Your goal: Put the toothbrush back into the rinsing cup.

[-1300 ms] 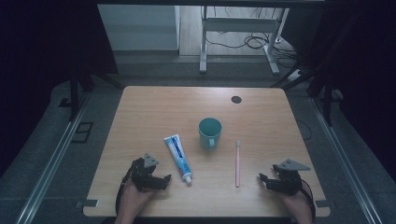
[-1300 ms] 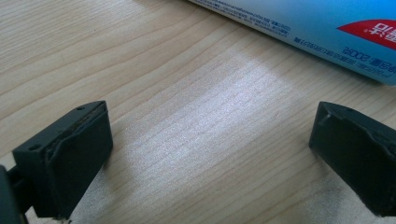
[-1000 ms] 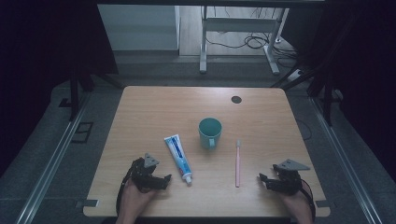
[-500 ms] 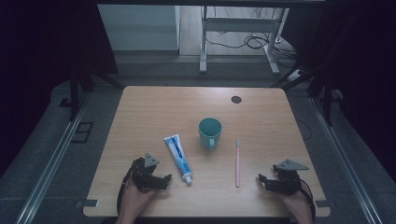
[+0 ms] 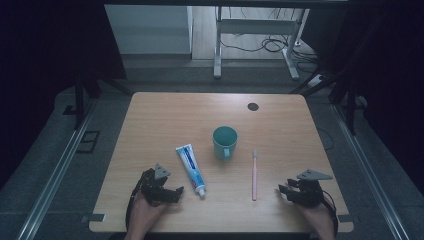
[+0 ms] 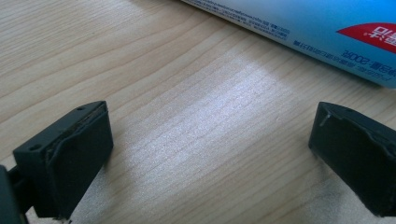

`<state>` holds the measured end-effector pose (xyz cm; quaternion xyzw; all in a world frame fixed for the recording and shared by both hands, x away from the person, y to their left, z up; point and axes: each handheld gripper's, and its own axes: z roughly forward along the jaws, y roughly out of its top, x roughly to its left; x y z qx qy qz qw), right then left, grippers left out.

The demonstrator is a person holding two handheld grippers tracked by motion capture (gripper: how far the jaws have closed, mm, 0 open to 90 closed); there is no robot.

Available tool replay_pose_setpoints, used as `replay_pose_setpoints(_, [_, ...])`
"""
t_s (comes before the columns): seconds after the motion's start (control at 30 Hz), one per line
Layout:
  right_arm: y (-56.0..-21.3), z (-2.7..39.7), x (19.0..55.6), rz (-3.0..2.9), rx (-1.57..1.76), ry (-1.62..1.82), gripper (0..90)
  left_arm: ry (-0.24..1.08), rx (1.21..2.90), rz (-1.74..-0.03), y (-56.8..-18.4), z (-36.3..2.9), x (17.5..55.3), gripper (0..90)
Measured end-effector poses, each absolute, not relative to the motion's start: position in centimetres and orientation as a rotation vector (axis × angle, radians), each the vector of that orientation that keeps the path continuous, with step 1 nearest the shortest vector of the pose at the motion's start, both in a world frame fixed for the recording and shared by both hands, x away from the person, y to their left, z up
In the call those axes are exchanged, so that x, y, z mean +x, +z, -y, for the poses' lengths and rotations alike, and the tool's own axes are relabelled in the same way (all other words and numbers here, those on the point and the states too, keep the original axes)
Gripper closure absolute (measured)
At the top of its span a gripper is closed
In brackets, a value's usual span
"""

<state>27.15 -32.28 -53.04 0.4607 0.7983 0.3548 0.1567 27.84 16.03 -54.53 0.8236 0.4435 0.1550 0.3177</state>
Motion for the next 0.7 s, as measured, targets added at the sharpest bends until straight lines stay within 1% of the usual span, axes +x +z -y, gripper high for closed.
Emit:
replay_pose_setpoints(0.13, [-52.8, 31.8, 27.4, -2.329, 1.296, 1.014, 64.4, 0.413, 2.171, -1.163, -54.5, -16.0, 27.9, 0.1])
replay_pose_setpoints(0.17, [-52.8, 31.8, 27.4, -2.329, 1.296, 1.014, 64.4, 0.413, 2.171, -1.163, -54.5, -16.0, 27.9, 0.1])
replay_pose_setpoints(0.4, [-52.4, 30.7, 27.7, -2.387, 1.256, 0.994, 77.7, 0.411, 2.166, -1.171, -54.5, -16.0, 27.9, 0.2])
replay_pose_setpoints(0.7, [-51.8, 29.8, 28.0, -2.421, 1.223, 1.03, 85.4, 0.412, 2.165, -1.172, -54.5, -16.0, 27.9, 0.2])
